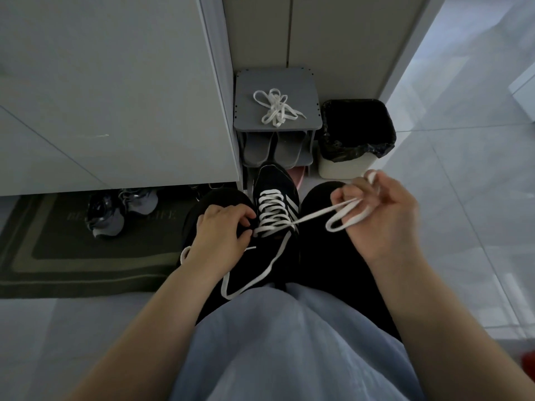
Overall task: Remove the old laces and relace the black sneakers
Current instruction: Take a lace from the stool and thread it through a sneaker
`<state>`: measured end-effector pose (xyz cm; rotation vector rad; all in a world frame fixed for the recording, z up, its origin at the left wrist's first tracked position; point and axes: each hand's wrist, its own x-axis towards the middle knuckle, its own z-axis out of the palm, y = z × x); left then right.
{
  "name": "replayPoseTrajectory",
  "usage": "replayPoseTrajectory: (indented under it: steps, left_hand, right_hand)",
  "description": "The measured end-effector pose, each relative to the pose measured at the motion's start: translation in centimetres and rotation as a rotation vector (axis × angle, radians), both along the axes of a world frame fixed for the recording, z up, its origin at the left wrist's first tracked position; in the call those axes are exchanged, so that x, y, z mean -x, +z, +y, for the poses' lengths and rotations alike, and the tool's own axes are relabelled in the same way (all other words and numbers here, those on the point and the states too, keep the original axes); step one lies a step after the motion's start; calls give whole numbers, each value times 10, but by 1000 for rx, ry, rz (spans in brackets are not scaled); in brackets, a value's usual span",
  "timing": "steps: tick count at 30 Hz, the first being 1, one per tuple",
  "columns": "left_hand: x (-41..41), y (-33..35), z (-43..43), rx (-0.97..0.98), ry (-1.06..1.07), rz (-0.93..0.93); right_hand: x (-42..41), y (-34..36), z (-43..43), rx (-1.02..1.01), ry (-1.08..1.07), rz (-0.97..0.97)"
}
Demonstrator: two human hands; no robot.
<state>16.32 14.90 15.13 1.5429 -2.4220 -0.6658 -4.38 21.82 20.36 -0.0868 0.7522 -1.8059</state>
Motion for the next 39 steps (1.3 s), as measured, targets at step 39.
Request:
replayPoseTrajectory:
  steps: [39]
  left_hand:
    - [34, 16, -5, -112, -326, 85]
  right_hand:
    - [-61, -54, 11, -440, 581, 1761]
